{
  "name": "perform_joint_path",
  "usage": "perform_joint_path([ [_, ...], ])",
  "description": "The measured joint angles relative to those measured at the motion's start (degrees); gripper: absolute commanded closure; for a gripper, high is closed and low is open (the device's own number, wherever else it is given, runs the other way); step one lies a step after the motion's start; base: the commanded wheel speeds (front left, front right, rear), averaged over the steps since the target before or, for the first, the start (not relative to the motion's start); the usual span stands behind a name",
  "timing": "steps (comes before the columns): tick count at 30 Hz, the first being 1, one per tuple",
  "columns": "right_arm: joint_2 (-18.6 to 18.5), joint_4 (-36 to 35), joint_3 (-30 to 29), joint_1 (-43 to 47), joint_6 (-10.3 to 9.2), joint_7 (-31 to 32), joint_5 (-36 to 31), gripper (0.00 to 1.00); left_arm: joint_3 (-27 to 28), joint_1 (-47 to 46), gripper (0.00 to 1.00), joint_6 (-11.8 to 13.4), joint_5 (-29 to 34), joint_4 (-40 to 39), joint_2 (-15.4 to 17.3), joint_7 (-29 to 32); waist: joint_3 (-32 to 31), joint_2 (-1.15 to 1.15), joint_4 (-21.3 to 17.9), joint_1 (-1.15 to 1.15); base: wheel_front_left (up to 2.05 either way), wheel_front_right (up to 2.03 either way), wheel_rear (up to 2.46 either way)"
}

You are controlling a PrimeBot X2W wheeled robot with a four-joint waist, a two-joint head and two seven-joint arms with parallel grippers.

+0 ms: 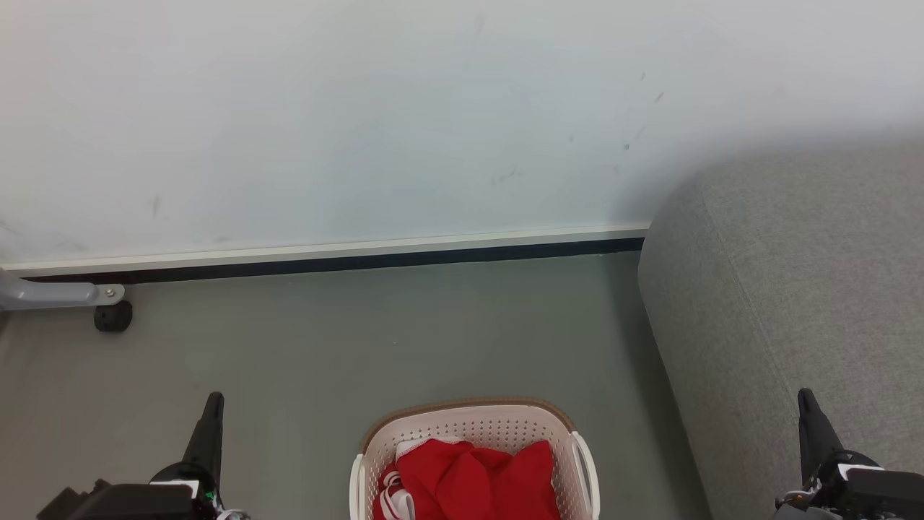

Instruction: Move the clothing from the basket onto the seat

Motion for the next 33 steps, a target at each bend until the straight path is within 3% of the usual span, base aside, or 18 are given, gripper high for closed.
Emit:
perform_joint_path([
  [16, 0.0, 0.0, 0.0, 0.0, 0.0, 0.0, 0.0, 1.0, 0.0, 0.0, 1.0, 0.0, 0.0, 0.0, 0.0, 0.0, 0.0, 0.0, 0.0, 0.0, 0.0, 0.0, 0.0],
  [17, 0.0, 0.0, 0.0, 0.0, 0.0, 0.0, 0.0, 0.0, 0.0, 0.0, 0.0, 0.0, 0.0, 0.0, 0.0, 0.0, 0.0, 0.0, 0.0, 0.0, 0.0, 0.0, 0.0],
  [18, 0.03, 0.22, 0.03, 0.08, -0.01, 0.0, -0.01, 0.0, -0.04, 0.1, 0.0, 0.02, 0.0, 0.19, -0.04, -0.01, 0.0, 0.0, 0.0, 0.0, 0.0, 0.0, 0.0],
  [19, 0.13, 0.65, 0.1, 0.26, -0.04, 0.0, -0.01, 1.0, -0.11, 0.37, 1.0, 0.05, 0.0, 0.65, -0.15, -0.01, 0.0, 0.0, 0.0, 0.0, 0.0, 0.0, 0.0],
  [20, 0.29, 1.24, 0.13, 0.63, -0.1, 0.0, -0.01, 0.0, -0.16, 0.78, 0.0, 0.07, 0.0, 1.3, -0.32, -0.01, 0.0, 0.0, 0.0, 0.0, 0.0, 0.0, 0.0],
  [21, 0.49, 1.93, 0.22, 1.19, -0.11, 0.0, -0.01, 1.0, -0.23, 1.38, 1.0, 0.07, 0.0, 1.83, -0.53, -0.01, 0.0, 0.0, 0.0, 0.0, 0.0, 0.0, 0.0],
  [22, 0.71, 2.61, 0.26, 1.7, -0.12, 0.0, -0.01, 0.0, -0.29, 1.91, 0.0, 0.08, 0.0, 2.53, -0.67, -0.01, 0.0, 0.0, 0.0, 0.0, 0.0, 0.0, 0.0],
  [33, 1.03, 2.55, 2.52, 2.61, -0.34, -2.04, -0.63, 0.0, -2.32, 2.99, 0.0, 0.13, 1.51, 2.12, -0.76, -2.02, -0.2, 0.0, 0.01, 0.0, 0.0, 0.0, 0.0],
])
